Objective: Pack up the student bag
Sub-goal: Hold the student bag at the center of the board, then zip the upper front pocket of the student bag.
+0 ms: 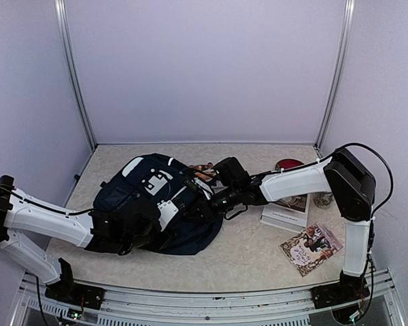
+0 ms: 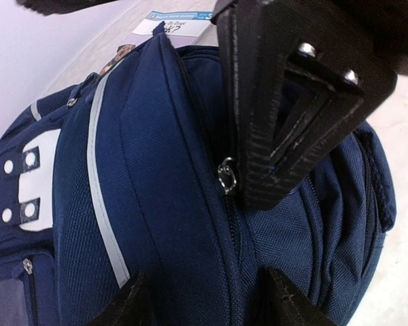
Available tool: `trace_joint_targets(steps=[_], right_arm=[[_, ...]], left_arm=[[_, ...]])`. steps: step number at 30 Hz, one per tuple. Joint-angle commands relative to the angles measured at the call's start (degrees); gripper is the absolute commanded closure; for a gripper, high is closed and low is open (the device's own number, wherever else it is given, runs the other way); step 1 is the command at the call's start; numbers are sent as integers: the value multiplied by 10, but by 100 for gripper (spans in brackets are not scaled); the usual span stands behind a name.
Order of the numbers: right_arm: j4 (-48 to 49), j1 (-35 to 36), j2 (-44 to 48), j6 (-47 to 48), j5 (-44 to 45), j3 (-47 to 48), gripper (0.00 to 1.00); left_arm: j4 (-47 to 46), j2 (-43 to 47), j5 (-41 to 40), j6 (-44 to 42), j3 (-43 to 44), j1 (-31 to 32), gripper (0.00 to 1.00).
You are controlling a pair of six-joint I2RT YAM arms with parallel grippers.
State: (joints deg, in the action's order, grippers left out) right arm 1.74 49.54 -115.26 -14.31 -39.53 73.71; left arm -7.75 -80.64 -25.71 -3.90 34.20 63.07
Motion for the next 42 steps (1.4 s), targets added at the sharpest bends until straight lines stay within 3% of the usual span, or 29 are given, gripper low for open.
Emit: trace_joint_targets(steps=[1,3,4,7,8,15,20,27,30,33,34,36,37,39,42], right_arm=[[9,-7,44,11,-5,-2,100],[11,-7,47,11,-8,-4,100],[11,-7,48,11,-10,-5,100],[-5,-8,50,20,-3,-1,100],[-24,-9,50,35,11,6,100],[-212,-107,78,119,254,24,100],[-244,-179,73,184,275,53,100],[-293,-218,-10,277,372,192,100],[-291,-231,-37,296,340,239,100],[-277,-221,-33,314,241,229,100],[-264,-212,-22,324,213,207,100],[-230,-195,3,335,181,149,100],[-213,-190,13,332,168,120,100],[-186,-184,31,314,136,73,100],[-151,-177,48,285,128,14,100]], left_arm=[[16,-34,-10,-11,19,-15,54],[17,-43,-25,-11,28,-32,68],[16,-44,-15,-14,33,-39,71],[3,-43,43,-30,37,-40,97],[-1,-40,50,-35,35,-36,100],[5,3,75,-59,14,-6,100],[0,8,115,-84,11,20,100],[10,29,188,-117,8,49,100],[-3,47,209,-116,-5,50,100],[-20,60,190,-97,-14,49,100],[-30,66,172,-81,-19,45,97],[-37,79,142,-30,-18,20,46],[-32,86,138,2,-14,-3,30],[-12,100,138,80,-1,-71,19],[29,122,120,244,0,-181,24]])
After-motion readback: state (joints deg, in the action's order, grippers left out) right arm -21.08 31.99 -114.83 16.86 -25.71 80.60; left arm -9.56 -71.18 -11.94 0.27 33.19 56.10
